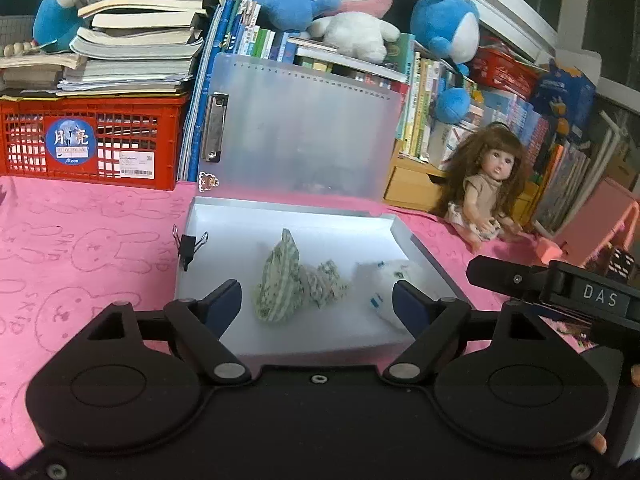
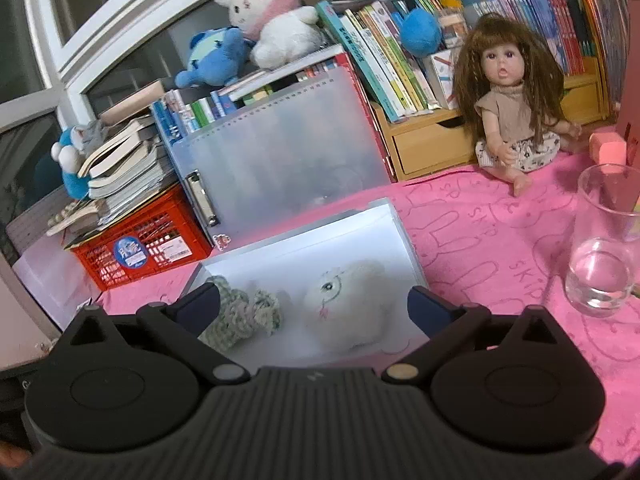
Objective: Organize objects
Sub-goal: 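Withdraw both grippers from the box toward the remaining toys, then grasp the navy floral pouch with the left gripper while the right grasps the purple fluffy plush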
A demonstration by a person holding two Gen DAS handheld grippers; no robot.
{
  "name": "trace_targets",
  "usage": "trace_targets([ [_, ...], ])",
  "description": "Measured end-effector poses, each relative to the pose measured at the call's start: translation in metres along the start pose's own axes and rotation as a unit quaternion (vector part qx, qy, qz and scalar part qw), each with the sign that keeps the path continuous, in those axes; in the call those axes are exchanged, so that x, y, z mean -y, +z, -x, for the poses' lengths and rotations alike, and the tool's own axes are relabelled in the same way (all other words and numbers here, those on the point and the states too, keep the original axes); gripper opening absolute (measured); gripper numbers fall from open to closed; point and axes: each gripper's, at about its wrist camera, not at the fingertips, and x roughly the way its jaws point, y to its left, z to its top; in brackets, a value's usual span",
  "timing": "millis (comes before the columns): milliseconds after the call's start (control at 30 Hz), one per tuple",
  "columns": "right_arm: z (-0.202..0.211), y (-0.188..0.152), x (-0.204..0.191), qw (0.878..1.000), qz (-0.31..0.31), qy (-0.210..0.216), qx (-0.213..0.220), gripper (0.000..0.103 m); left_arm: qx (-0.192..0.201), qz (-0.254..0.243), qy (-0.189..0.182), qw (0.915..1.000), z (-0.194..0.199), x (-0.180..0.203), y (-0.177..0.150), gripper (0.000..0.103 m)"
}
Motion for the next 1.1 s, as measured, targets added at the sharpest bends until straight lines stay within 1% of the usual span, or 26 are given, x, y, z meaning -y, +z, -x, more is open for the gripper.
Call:
trace_targets([
  [133,0.013,-0.011,-0.006,1.000,0.022,0.001,0.001,0.103,-0.002,-0.013,-0.006,0.9999,0.017,0.002,-0.011,0.084],
  [333,0.033,-0.032,-0.018,0.997,0.081,-0.007,0.003,0.103,0.003,-0.029,-0.002,0.9996,0.041,0.002,-0.030,0.085],
  [433,0.041,-0.042,-0.022,0.995,0.100,-0.008,0.001,0.103,0.008,-0.038,0.001,0.9993,0.053,0.000,-0.039,0.085],
  [767,0.052,-0.069,-0.019,0.991,0.126,-0.037,-0.014,0.103,0.008,-0.066,0.013,0.9977,0.077,-0.003,-0.069,0.086],
  [833,0.054,-0.075,-0.017,0.991,0.129,-0.041,-0.018,0.103,0.007,-0.065,0.007,0.9978,0.080,-0.003,-0.074,0.081],
  [867,0.056,-0.077,-0.017,0.990,0.130,-0.041,-0.021,0.102,0.005,-0.067,0.002,0.9978,0.080,-0.002,-0.076,0.076],
  [900,0.057,-0.080,-0.016,0.990,0.133,-0.039,-0.025,0.100,0.001,-0.070,-0.003,0.9976,0.080,-0.001,-0.078,0.074],
  [1100,0.062,-0.094,-0.022,0.983,0.173,-0.050,-0.031,0.097,-0.010,-0.081,-0.015,0.9966,0.075,0.011,-0.085,0.073],
])
